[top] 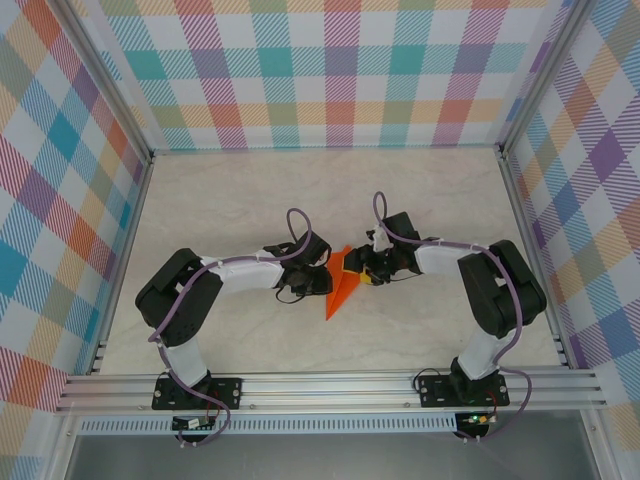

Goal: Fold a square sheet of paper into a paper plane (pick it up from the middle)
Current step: Turn over the paper at the center of the table.

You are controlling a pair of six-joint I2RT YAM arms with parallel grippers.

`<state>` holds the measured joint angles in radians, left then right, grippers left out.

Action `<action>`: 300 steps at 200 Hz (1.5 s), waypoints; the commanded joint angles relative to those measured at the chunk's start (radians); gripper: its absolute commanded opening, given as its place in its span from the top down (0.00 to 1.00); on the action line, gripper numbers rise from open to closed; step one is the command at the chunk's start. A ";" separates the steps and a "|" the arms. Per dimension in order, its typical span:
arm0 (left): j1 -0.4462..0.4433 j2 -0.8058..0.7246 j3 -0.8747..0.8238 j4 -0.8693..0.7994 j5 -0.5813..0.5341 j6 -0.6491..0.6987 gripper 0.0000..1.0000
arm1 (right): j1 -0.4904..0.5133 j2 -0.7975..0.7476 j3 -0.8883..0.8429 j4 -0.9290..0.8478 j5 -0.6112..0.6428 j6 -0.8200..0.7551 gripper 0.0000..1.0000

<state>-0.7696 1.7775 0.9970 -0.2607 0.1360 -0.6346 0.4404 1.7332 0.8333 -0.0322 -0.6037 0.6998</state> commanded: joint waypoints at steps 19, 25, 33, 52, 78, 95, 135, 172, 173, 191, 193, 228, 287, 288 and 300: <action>-0.012 0.003 -0.006 -0.002 -0.013 0.000 0.73 | 0.009 0.053 0.023 0.046 -0.046 0.000 0.46; -0.011 0.001 -0.006 -0.001 -0.013 0.000 0.73 | 0.009 0.057 0.024 0.050 -0.048 -0.002 0.46; -0.012 -0.001 -0.007 0.000 -0.015 0.000 0.73 | 0.012 0.062 0.026 0.052 -0.054 -0.008 0.49; -0.012 -0.003 -0.007 -0.003 -0.016 0.000 0.73 | 0.018 0.073 0.031 0.064 -0.060 -0.018 0.53; -0.011 -0.004 -0.006 0.000 -0.017 -0.004 0.73 | 0.021 0.090 0.035 0.085 -0.072 -0.022 0.59; -0.011 -0.007 -0.007 0.001 -0.017 -0.005 0.73 | 0.024 0.097 0.037 0.096 -0.069 -0.024 0.62; -0.011 -0.023 -0.015 0.009 -0.019 -0.016 0.73 | 0.029 0.116 0.045 0.110 -0.059 -0.035 0.69; -0.012 -0.070 -0.044 0.017 -0.024 -0.026 0.73 | 0.029 0.129 0.073 0.079 -0.045 -0.058 0.81; -0.012 -0.076 -0.045 0.017 -0.025 -0.026 0.73 | 0.029 0.129 0.075 0.076 -0.044 -0.058 0.82; -0.012 -0.132 -0.074 0.018 -0.045 -0.036 0.72 | 0.028 0.128 0.102 0.031 -0.036 -0.079 0.89; -0.013 -0.138 -0.077 0.018 -0.048 -0.037 0.72 | 0.029 0.129 0.105 0.026 -0.036 -0.081 0.89; -0.012 -0.295 -0.160 0.011 -0.128 -0.058 0.68 | 0.028 0.071 0.139 -0.087 0.001 -0.122 0.94; 0.000 -0.559 -0.315 -0.009 -0.274 -0.089 0.64 | 0.086 -0.159 0.267 -0.614 0.460 -0.291 0.93; 0.000 -0.564 -0.317 -0.009 -0.275 -0.090 0.64 | 0.089 -0.162 0.271 -0.619 0.473 -0.294 0.93; 0.008 -0.608 -0.344 -0.009 -0.283 -0.089 0.61 | 0.119 -0.181 0.321 -0.744 0.621 -0.314 0.93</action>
<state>-0.7700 1.2518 0.7017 -0.2611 -0.0757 -0.7090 0.5087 1.6226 1.0615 -0.4488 -0.3107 0.4824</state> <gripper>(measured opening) 0.372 0.070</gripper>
